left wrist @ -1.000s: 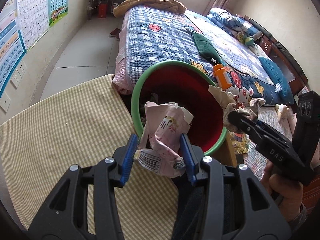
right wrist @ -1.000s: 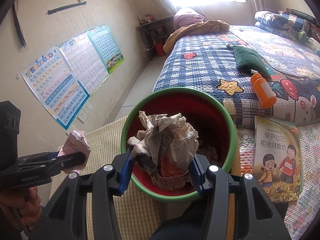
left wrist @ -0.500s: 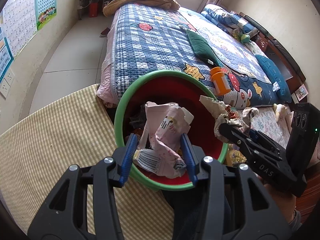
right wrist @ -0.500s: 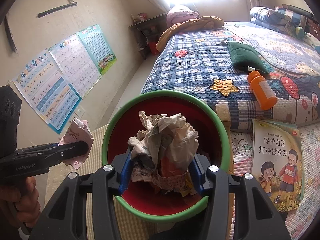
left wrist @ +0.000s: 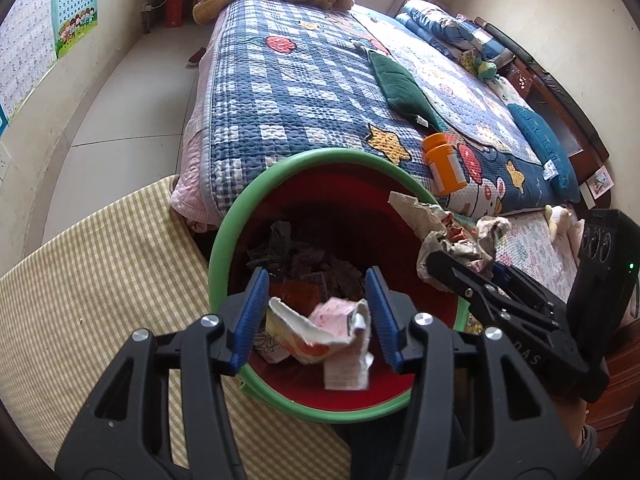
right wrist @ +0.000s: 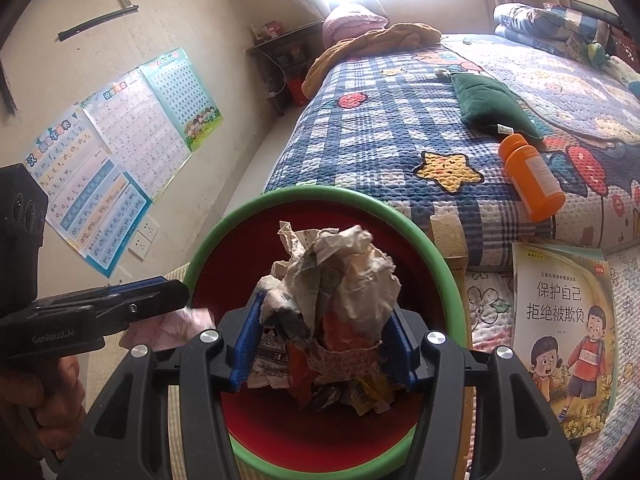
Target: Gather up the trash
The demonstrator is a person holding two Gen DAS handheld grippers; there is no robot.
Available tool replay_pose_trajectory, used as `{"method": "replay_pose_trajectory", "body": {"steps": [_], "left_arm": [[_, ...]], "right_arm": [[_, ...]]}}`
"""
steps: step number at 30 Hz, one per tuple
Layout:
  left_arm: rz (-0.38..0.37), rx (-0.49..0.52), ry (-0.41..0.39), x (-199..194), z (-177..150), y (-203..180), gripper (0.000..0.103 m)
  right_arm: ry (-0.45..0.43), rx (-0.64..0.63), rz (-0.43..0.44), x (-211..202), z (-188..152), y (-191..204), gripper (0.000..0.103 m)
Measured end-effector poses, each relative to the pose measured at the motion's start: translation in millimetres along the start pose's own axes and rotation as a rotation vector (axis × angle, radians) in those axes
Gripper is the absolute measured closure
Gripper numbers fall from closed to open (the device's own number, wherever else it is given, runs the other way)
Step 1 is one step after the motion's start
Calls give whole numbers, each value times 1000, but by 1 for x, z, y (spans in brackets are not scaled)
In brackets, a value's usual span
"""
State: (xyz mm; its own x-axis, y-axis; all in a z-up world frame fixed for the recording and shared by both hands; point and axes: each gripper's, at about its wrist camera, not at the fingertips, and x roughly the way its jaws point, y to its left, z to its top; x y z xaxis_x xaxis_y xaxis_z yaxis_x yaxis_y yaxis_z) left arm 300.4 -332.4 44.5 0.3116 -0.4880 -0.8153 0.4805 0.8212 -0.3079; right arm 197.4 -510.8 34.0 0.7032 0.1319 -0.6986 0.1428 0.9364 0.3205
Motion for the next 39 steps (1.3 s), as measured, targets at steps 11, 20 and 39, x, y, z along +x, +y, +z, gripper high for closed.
{"method": "replay_pose_trajectory", "body": {"steps": [11, 20, 39], "left_arm": [[64, -31, -105, -54, -22, 18, 6], [184, -49, -215, -129, -81, 39, 6], [416, -237, -392, -253, -211, 117, 6]], "right_arm": [[-27, -13, -22, -26, -5, 18, 13], [-64, -155, -8, -69, -31, 89, 7], [-98, -299, 35, -103, -106, 223, 7]]}}
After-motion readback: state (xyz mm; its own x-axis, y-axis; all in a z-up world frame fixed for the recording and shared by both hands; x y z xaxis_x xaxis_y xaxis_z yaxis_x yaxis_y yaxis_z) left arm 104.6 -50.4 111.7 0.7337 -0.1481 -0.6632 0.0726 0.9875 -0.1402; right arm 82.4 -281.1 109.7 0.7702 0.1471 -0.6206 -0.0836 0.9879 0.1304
